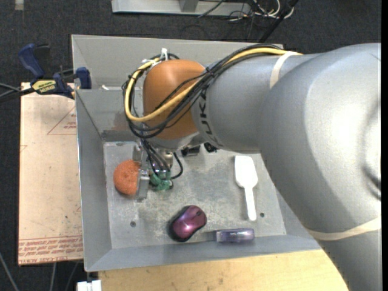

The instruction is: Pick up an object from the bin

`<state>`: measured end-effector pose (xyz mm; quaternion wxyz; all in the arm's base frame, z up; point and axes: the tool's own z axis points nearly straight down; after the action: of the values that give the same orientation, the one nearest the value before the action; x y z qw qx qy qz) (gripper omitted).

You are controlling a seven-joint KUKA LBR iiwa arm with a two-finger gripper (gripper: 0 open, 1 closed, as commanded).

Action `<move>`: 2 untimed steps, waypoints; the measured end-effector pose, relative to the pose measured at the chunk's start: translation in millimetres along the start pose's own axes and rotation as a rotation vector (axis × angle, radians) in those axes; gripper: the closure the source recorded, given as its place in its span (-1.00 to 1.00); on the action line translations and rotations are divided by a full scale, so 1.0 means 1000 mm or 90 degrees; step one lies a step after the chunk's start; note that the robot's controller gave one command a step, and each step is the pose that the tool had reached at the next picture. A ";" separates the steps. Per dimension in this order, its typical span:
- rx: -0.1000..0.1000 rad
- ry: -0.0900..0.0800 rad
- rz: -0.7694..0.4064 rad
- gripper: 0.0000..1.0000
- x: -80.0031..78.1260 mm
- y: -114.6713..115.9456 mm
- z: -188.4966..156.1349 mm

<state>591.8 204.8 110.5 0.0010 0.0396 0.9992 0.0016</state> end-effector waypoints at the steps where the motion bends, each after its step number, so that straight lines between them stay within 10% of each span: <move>1: 0.001 0.000 -0.054 -1.00 0.004 0.023 0.033; 2: 0.000 0.000 -0.097 -1.00 0.004 0.024 0.016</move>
Offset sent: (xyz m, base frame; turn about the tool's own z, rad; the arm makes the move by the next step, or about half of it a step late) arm -0.0020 0.0225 -0.0026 -0.1777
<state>589.4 228.9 94.6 0.0011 -0.0364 0.9993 0.0015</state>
